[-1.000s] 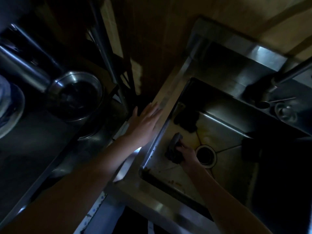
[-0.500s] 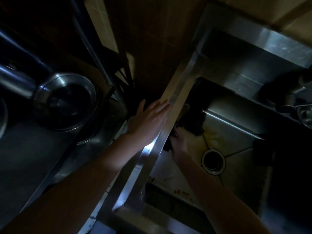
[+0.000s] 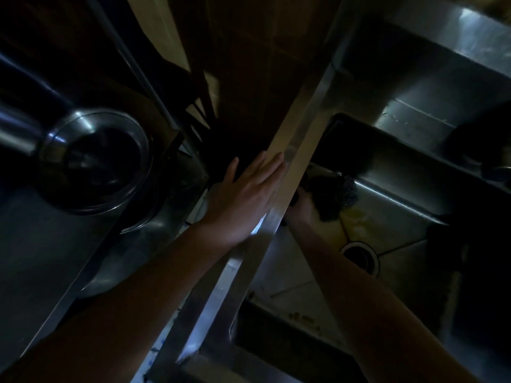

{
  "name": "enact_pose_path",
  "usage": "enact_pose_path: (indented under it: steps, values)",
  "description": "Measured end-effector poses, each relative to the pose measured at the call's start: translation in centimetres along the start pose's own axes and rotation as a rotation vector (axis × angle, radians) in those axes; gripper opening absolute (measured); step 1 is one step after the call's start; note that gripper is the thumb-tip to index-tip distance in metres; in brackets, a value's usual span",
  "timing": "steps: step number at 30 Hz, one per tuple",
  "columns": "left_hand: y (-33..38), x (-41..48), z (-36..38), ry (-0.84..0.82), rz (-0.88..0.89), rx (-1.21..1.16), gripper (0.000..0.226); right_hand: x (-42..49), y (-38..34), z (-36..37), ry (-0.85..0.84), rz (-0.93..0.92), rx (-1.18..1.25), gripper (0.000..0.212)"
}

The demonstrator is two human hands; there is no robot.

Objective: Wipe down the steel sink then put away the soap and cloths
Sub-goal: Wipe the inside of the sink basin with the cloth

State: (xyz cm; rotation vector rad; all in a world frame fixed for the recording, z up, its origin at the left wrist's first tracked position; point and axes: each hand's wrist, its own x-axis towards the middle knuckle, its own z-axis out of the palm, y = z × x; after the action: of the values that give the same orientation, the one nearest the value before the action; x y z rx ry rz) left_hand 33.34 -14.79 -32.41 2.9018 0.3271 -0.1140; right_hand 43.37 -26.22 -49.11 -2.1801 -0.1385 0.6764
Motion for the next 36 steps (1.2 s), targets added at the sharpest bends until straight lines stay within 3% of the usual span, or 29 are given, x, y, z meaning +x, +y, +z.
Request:
enact_pose_path:
  steps: [5,8,10,12,15,20,23,26,32,36]
  values:
    - [0.0,0.0,0.0,-0.027,-0.005,-0.002,0.056,-3.0,1.0,-0.4,-0.105,-0.102,-0.099,0.044]
    - [0.0,0.0,-0.2,-0.027,-0.007,-0.027,0.053,-6.8,2.9,-1.7,-0.303,-0.109,-0.180,0.050]
    - [0.1,0.1,-0.4,-0.026,-0.007,-0.046,0.051,-9.0,4.8,-2.9,-0.485,-0.143,-0.351,0.052]
    - [0.1,0.1,-0.6,-0.029,-0.007,-0.055,0.050,-10.4,6.6,-4.6,-0.560,-0.159,-0.525,0.056]
    - [0.2,0.1,-0.7,-0.032,-0.009,-0.068,0.050,-10.7,8.6,-7.7,-0.449,-0.096,-0.554,0.059]
    - [0.2,0.1,-0.7,-0.045,-0.015,-0.065,0.051,-8.7,9.1,-11.2,0.028,0.134,-0.357,0.055]
    - [0.1,0.1,-0.8,-0.030,-0.010,-0.092,0.050,-6.4,8.3,-11.5,0.188,0.242,-0.274,0.055]
    - [0.1,0.0,-0.8,-0.025,-0.005,-0.083,0.050,-4.0,7.1,-10.5,0.139,0.265,-0.292,0.057]
    - [0.0,0.0,-0.7,0.010,0.008,-0.113,0.050,0.6,4.8,-7.0,-0.024,0.038,-0.438,0.058]
    - [-0.2,0.0,-0.3,-0.011,0.000,-0.089,0.052,2.5,3.7,-5.3,-0.094,0.013,-0.594,0.060]
